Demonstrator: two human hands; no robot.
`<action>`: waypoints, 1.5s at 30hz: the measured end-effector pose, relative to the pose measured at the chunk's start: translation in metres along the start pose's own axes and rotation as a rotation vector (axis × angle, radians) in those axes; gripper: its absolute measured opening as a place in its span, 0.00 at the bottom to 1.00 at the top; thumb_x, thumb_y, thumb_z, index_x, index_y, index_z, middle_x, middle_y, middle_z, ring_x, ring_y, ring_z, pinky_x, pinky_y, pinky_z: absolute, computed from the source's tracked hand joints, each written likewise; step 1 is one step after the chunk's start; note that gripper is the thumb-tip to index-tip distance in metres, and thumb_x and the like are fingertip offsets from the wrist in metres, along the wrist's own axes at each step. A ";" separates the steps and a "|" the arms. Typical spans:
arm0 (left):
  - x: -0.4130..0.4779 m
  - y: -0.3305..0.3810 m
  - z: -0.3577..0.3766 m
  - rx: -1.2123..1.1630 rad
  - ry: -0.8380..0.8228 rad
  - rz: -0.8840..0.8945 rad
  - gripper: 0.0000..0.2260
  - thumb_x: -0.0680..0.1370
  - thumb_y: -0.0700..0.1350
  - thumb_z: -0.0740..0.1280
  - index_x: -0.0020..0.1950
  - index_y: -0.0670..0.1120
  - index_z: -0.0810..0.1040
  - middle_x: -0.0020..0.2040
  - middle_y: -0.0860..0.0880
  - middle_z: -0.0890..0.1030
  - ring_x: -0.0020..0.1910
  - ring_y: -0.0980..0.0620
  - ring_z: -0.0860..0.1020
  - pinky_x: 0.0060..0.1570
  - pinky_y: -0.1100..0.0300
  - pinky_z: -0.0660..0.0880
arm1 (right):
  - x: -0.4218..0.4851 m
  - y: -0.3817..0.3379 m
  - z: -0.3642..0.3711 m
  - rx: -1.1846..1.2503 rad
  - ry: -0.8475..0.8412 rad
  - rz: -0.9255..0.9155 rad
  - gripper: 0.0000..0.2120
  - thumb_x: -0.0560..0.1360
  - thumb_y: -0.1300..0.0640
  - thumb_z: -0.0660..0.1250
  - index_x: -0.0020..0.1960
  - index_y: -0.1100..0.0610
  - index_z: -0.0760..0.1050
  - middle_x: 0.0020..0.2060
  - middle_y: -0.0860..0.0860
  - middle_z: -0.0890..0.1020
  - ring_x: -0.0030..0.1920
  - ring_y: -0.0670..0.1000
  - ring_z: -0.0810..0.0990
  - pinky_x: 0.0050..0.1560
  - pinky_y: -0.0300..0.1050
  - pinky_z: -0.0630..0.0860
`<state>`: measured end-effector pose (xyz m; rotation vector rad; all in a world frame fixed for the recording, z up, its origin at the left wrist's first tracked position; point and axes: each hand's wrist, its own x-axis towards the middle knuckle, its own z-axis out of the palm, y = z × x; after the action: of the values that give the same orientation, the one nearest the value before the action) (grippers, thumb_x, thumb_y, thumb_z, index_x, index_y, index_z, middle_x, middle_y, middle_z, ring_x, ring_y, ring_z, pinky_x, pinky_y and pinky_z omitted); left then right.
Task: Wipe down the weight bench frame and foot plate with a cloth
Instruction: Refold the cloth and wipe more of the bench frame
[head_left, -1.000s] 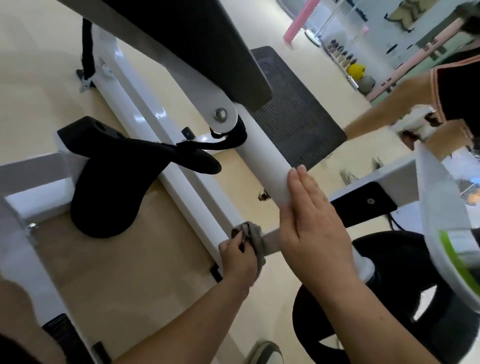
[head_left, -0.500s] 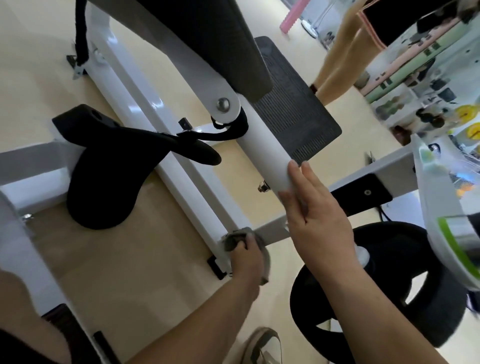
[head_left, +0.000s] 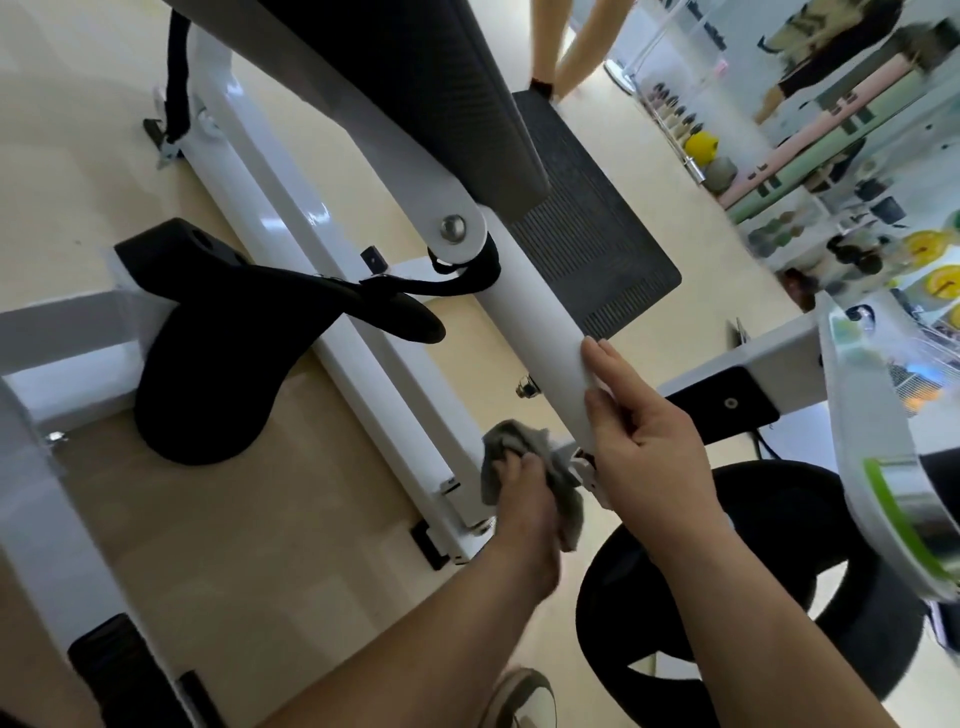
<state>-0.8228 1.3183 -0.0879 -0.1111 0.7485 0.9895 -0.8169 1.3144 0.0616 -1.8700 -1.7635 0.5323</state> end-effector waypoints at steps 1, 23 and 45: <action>0.010 0.000 -0.010 0.003 0.020 -0.008 0.29 0.72 0.60 0.60 0.75 0.61 0.70 0.71 0.50 0.77 0.66 0.45 0.77 0.67 0.40 0.73 | -0.001 0.000 0.000 -0.004 -0.002 -0.002 0.20 0.84 0.53 0.63 0.69 0.30 0.73 0.69 0.26 0.70 0.69 0.33 0.71 0.70 0.47 0.74; -0.106 0.170 0.007 1.418 -0.017 1.454 0.05 0.82 0.41 0.65 0.53 0.41 0.80 0.66 0.45 0.77 0.66 0.52 0.74 0.68 0.60 0.70 | -0.008 -0.037 -0.014 0.086 -0.052 0.209 0.31 0.75 0.69 0.61 0.72 0.44 0.75 0.71 0.45 0.75 0.68 0.51 0.74 0.70 0.57 0.74; -0.064 0.166 0.009 2.175 -0.507 1.486 0.26 0.82 0.58 0.55 0.80 0.54 0.64 0.80 0.52 0.66 0.81 0.47 0.58 0.79 0.44 0.47 | -0.056 -0.007 -0.038 -0.224 -0.154 0.313 0.10 0.84 0.47 0.58 0.63 0.47 0.72 0.47 0.47 0.77 0.43 0.46 0.75 0.47 0.35 0.76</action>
<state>-0.9695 1.3700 -0.0015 2.7684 0.9931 0.8473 -0.8043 1.2554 0.0928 -2.3395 -1.6911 0.6288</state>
